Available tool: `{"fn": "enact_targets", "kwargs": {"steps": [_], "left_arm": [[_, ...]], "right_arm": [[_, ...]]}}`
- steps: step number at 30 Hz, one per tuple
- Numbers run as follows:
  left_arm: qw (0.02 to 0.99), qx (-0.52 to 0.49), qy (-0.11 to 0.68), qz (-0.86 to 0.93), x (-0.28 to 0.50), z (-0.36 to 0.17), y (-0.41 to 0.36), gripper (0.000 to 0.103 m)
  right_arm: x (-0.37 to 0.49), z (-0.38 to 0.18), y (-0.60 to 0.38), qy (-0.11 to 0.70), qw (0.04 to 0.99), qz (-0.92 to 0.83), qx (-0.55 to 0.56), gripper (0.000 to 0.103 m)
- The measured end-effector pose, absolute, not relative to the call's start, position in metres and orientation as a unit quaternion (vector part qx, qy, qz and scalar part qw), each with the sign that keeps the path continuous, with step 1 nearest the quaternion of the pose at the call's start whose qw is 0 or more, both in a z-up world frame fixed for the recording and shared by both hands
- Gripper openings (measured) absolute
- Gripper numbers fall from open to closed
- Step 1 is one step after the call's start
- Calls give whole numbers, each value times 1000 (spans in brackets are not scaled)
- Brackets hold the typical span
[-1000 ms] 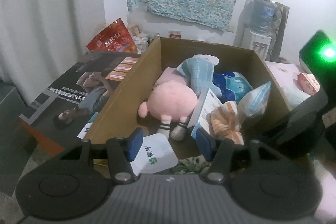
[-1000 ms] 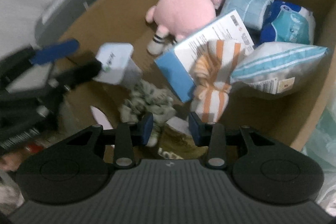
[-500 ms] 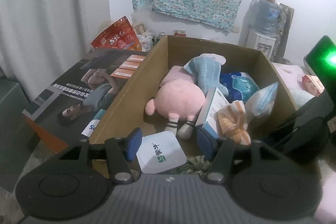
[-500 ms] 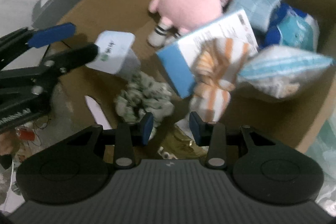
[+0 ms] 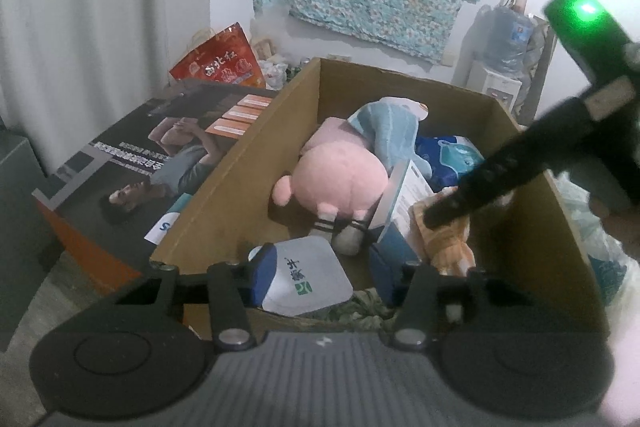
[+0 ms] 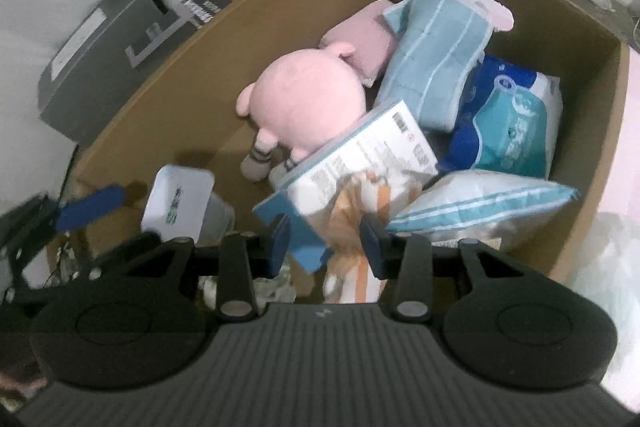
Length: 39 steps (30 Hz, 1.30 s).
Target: Organize soft objects
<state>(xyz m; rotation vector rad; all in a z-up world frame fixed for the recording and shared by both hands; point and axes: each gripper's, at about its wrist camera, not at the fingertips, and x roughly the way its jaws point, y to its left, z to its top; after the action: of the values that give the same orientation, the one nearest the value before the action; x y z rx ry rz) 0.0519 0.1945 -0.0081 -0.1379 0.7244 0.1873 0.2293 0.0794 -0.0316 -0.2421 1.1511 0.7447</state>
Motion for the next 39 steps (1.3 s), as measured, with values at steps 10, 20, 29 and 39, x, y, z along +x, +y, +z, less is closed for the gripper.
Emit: {"fn": "enact_targets", "kwargs": {"steps": [10, 20, 29, 39], "left_arm": [[930, -79, 347, 94, 45, -6, 202, 46], [928, -84, 350, 93, 44, -8, 203, 46], [928, -86, 350, 92, 43, -8, 204, 46], [929, -84, 349, 88, 39, -6, 200, 46]], "right_arm": [[239, -11, 85, 495, 784, 362, -92, 44], [234, -55, 91, 558, 743, 345, -135, 39], [221, -64, 79, 590, 717, 332, -164, 39], [242, -30, 61, 596, 715, 358, -73, 41]]}}
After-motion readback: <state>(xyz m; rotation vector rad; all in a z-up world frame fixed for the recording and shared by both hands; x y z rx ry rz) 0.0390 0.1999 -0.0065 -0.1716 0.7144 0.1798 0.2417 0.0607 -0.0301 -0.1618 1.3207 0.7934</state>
